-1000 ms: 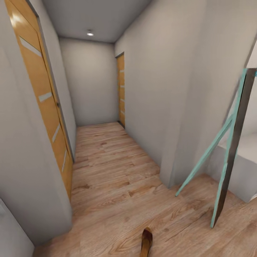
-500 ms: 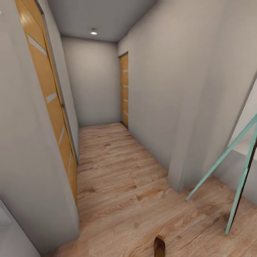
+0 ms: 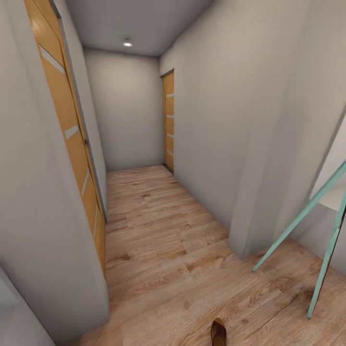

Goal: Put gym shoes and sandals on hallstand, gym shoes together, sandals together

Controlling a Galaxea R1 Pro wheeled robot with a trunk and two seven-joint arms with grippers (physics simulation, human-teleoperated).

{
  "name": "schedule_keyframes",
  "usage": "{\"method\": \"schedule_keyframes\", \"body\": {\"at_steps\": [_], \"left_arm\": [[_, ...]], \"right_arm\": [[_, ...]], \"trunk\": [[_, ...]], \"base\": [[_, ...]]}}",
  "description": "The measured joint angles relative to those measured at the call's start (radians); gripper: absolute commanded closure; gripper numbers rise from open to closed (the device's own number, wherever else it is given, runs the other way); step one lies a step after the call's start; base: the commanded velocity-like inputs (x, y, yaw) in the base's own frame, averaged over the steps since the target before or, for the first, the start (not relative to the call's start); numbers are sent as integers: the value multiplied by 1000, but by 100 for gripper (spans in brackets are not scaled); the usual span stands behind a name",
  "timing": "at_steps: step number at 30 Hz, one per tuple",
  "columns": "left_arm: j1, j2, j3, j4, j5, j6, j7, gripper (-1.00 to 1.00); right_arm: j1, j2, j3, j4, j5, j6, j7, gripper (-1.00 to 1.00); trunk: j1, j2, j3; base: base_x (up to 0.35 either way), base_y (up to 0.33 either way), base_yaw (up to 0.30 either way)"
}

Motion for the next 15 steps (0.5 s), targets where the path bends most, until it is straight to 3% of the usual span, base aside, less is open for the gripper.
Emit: {"method": "schedule_keyframes", "body": {"at_steps": [9, 15], "left_arm": [[0, -1, -5, 0, -7, -1, -1, -100], [-14, -2, -7, -32, -18, -1, -3, -100]], "right_arm": [[0, -3, -8, -7, -2, 1, 0, -100], [0, -6, -12, -264, -3, 6, -2, -100]], "trunk": [[0, 0, 0], [0, 0, 0]], "base": [[60, 27, 0], [1, 1, 0]]}}
